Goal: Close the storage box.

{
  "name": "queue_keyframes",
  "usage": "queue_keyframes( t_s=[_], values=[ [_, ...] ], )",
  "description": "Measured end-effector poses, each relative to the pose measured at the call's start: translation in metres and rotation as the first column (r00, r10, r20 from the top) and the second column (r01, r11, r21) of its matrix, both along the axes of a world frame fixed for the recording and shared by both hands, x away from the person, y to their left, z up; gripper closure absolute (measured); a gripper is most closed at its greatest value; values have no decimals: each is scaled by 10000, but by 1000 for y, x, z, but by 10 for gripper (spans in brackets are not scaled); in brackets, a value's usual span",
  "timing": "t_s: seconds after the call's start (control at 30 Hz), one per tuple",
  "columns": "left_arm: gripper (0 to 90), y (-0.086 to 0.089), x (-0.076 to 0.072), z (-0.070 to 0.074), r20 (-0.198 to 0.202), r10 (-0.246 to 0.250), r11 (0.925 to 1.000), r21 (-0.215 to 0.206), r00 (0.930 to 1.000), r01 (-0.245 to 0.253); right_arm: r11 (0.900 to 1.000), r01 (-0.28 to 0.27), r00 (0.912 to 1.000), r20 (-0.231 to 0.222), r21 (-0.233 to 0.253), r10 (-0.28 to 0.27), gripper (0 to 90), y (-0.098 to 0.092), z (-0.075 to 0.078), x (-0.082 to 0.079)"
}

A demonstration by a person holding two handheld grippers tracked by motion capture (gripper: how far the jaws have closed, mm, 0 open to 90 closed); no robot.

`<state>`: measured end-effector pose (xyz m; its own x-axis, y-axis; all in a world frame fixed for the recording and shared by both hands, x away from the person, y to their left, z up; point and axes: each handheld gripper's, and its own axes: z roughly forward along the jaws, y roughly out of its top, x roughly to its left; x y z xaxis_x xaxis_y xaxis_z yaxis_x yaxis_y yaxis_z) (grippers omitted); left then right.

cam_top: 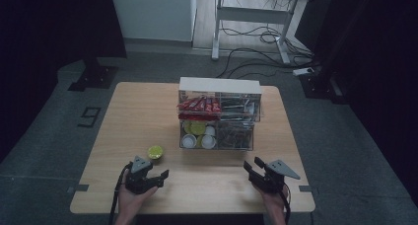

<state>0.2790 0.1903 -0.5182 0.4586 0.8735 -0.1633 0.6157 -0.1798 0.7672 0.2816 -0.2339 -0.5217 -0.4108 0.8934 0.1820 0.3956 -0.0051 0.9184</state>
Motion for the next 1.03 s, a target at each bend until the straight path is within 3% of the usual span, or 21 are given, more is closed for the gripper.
queue_keyframes(
  t_s=[0.27,0.37,0.43,0.5,0.73,1.03],
  values=[
    [281,4,-1,1,12,92,10000,-11,10000,-92,9994,-34,9996,-282,-356,24,472,-27,-15,-17],
    [281,6,-2,0,-2,186,9998,10,9998,-186,9966,35,9993,-368,-829,-65,471,-36,-22,-21],
    [281,7,-1,0,-36,218,9998,43,9998,-218,9964,109,9992,-367,-837,-140,472,-42,-24,-22],
    [280,7,0,-2,-67,213,9998,60,9997,-213,9972,159,9992,-358,-729,-186,472,-44,-22,-21],
    [277,4,-1,-2,-118,79,9999,141,9999,-77,9943,194,9982,-547,-1052,-252,470,-42,-28,-16],
    [276,6,1,-3,-162,113,9999,132,9998,-111,9952,283,9975,-621,-941,-342,470,-44,-28,-13]
  ],
)
